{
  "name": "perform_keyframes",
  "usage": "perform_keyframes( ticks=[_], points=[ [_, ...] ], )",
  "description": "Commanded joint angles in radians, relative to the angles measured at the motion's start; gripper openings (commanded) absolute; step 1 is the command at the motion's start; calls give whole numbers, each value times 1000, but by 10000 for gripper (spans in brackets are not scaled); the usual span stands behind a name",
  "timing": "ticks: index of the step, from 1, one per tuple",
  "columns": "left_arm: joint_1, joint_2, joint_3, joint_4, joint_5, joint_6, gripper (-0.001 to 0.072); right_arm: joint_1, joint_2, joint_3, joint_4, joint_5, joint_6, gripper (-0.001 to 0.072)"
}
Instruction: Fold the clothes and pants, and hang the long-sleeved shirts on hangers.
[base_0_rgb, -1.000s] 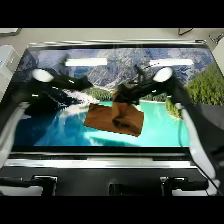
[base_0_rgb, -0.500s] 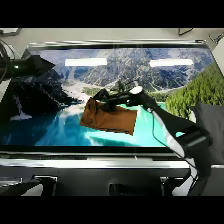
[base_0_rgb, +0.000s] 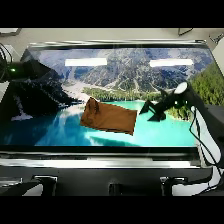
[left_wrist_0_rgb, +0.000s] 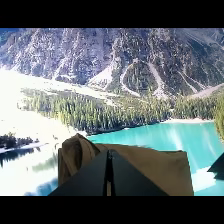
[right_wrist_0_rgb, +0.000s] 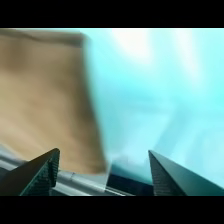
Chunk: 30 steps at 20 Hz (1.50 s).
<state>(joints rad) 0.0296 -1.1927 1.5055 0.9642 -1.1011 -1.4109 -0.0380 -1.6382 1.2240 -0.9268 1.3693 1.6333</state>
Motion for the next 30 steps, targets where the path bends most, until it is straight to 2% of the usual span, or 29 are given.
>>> perform_keyframes(
  ticks=[1, 3, 5, 8, 10, 11, 15, 19, 22, 24, 28, 30],
  points=[
    [0, 1, -1, 8, -3, -3, 20, -2, 27, -223, 238, -174, -208, 642],
    [0, 1, -1, 5, -3, -22, 21, 35, 16, -253, 323, -275, -239, 619],
    [0, 1, -1, 5, -2, -21, 20, 69, -8, -253, 396, -294, -270, 614],
    [0, 1, -1, 5, -2, -21, 20, 100, -25, -253, 440, -290, -282, 514],
    [0, 1, -1, 5, -2, -21, 21, 85, -17, -246, 484, -237, -332, 95],
    [0, 1, -1, 5, -2, -21, 21, 72, -6, -230, 497, -206, -343, 53],
    [0, 1, -1, 5, 1, -21, 21, -51, 86, -50, 494, -72, -335, 51],
    [1, -1, -1, 6, 2, -13, 20, -261, 178, 242, 337, 18, -108, 51],
    [1, -1, -1, 6, 1, -2, 21, -426, 189, 464, 241, 114, -10, 50],
    [1, -1, -1, 6, 2, -2, 21, -540, 189, 575, 188, 123, 51, 50],
    [1, -1, -1, 6, 1, -2, 21, -771, 189, 650, 183, 68, 176, 50],
    [1, -1, -1, 6, 2, -2, 21, -870, 191, 652, 190, 98, 222, 50]
  ],
)
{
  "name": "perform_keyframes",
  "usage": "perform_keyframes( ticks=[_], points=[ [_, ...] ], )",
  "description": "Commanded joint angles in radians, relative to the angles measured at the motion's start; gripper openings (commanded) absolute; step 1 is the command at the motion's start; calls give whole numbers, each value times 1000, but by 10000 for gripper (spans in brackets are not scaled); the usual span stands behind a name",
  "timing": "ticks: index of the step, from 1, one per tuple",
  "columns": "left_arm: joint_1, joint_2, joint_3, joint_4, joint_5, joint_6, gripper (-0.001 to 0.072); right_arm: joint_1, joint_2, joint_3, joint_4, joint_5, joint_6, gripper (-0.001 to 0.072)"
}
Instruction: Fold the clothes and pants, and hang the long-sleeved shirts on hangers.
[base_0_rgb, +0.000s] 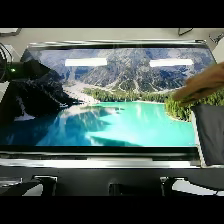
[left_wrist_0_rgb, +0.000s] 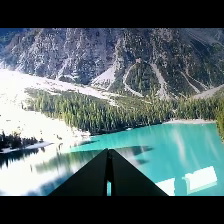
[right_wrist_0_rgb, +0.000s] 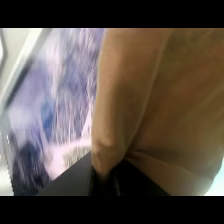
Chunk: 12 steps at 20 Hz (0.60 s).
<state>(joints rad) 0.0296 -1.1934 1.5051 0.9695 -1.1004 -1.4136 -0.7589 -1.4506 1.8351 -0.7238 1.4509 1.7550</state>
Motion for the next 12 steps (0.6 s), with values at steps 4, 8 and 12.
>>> perform_keyframes(
  ticks=[4, 8, 12],
  points=[
    [1, 0, 0, 0, 1, 1, 21, -295, 29, 42, -17, 130, 103, 50],
    [0, 0, 0, 0, 1, 2, 21, -385, 42, 40, -147, 259, 120, 50],
    [0, 0, 0, 0, 1, 2, 20, -384, 63, -37, -452, 398, 83, 51]
  ],
)
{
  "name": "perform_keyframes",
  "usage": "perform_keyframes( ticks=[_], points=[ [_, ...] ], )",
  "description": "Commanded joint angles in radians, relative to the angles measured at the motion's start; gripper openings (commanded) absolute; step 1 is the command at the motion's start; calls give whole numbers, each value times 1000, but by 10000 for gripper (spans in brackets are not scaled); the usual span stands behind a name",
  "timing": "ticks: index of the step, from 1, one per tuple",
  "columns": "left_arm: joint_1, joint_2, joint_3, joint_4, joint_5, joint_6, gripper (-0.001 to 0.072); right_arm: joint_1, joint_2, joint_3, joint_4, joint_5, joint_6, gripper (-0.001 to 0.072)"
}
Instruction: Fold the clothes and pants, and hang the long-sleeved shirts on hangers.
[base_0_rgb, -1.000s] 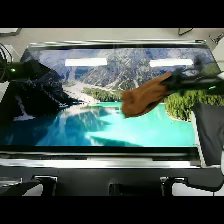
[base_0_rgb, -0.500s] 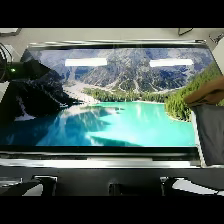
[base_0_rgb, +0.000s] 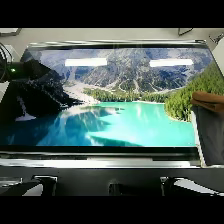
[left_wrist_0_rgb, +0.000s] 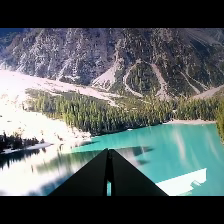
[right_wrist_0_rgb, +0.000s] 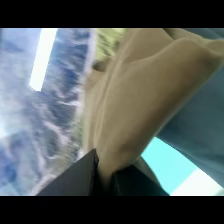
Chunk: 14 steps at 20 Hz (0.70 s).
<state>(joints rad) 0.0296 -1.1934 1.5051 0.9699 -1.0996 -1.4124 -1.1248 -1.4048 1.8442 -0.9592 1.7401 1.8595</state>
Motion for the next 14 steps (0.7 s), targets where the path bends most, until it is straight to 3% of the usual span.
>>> perform_keyframes(
  ticks=[1, 6, 11, 12, 14],
  points=[
    [0, 0, 0, 0, 0, 0, 21, -18, 44, -98, -299, 109, -32, 52],
    [0, 0, 0, -1, -1, 0, 21, -18, 158, -491, -612, 70, -95, 51],
    [0, 0, 0, -1, 0, -1, 21, -18, 180, -709, -628, -97, -94, 53],
    [0, 0, 0, -1, 0, -1, 21, -18, 180, -716, -629, -112, -94, 91],
    [0, 0, 0, 0, 0, -1, 21, -17, 181, -701, -618, -166, -109, 487]
  ],
)
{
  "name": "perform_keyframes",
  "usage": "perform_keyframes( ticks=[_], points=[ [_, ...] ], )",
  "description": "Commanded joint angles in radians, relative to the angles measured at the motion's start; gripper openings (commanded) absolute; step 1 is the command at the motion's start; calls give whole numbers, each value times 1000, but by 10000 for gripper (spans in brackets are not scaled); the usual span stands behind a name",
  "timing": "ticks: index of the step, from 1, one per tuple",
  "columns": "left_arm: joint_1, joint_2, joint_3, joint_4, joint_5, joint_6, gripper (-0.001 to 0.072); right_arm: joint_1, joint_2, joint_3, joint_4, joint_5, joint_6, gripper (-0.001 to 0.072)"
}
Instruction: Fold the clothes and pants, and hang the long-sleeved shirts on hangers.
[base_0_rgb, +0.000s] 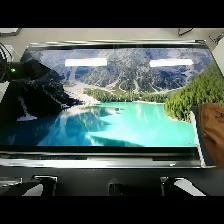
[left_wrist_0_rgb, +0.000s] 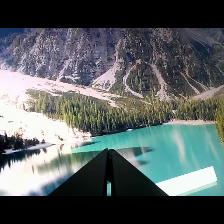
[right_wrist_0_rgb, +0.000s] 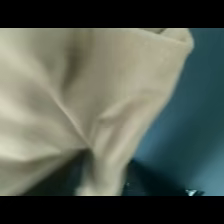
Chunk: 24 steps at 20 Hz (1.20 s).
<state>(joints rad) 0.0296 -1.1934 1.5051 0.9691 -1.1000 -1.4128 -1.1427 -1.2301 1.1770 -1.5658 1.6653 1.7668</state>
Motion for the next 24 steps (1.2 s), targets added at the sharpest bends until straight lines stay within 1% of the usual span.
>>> perform_keyframes(
  ticks=[1, 2, 3, 4, 5, 6, 7, 8, 9, 10, 11, 12, 13, 14, 15, 16, 17, 18, 19, 20, 22, 23, 24],
  points=[
    [0, 0, 0, 0, 3, 0, 21, 1, 6, -2, 19, -112, -60, 615],
    [0, 0, 4, 0, 11, 0, 21, 1, 6, 58, 77, -133, -113, 668],
    [0, 0, 20, 0, 24, 0, 21, 1, 6, 135, 154, -177, -152, 693],
    [0, 0, 47, 0, 58, 0, 20, 2, 6, 227, 259, -245, -195, 692],
    [0, 0, 84, 1, 126, 1, 19, 23, 6, 330, 369, -328, -282, 690],
    [-4, -2, 121, 7, 203, 24, 19, 74, 6, 422, 410, -390, -386, 690],
    [-17, -7, 156, 63, 275, 53, 17, 172, 6, 512, 396, -439, -467, 690],
    [-45, -20, 187, 199, 327, 31, 16, 272, 6, 557, 370, -479, -492, 689],
    [-75, -41, 207, 383, 324, -60, 16, 380, 6, 570, 342, -513, -463, 680],
    [-103, -64, 207, 552, 286, -158, 16, 505, -3, 570, 302, -527, -359, 679],
    [-129, -98, 205, 690, 190, -239, 18, 620, -26, 570, 261, -507, -219, 679],
    [-141, -137, 205, 738, 78, -278, 27, 736, -63, 565, 226, -452, -83, 680],
    [-141, -185, 205, 723, -51, -280, 234, 830, -106, 556, 217, -382, -42, 681],
    [-141, -233, 203, 699, -187, -293, 622, 910, -158, 549, 227, -310, -38, 683],
    [-136, -286, 183, 653, -319, -285, 695, 982, -218, 541, 248, -237, -34, 681],
    [-131, -322, 140, 600, -386, -252, 695, 1044, -276, 535, 269, -171, -34, 672],
    [-130, -331, 71, 564, -394, -258, 694, 1101, -319, 531, 279, -125, -35, 666],
    [-130, -314, 3, 550, -341, -301, 694, 1153, -351, 531, 259, -106, -34, 666],
    [-140, -283, -64, 548, -259, -334, 694, 1194, -365, 531, 227, -108, -29, 667],
    [-150, -261, -105, 549, -209, -333, 694, 1226, -369, 531, 187, -122, -21, 675],
    [-161, -259, -117, 549, -198, -282, 695, 1261, -368, 531, 116, -120, -26, 673],
    [-161, -261, -117, 549, -198, -257, 695, 1260, -368, 531, 114, -106, -28, 673],
    [-161, -261, -117, 549, -196, -255, 696, 1258, -368, 531, 116, -101, -27, 671]
  ],
)
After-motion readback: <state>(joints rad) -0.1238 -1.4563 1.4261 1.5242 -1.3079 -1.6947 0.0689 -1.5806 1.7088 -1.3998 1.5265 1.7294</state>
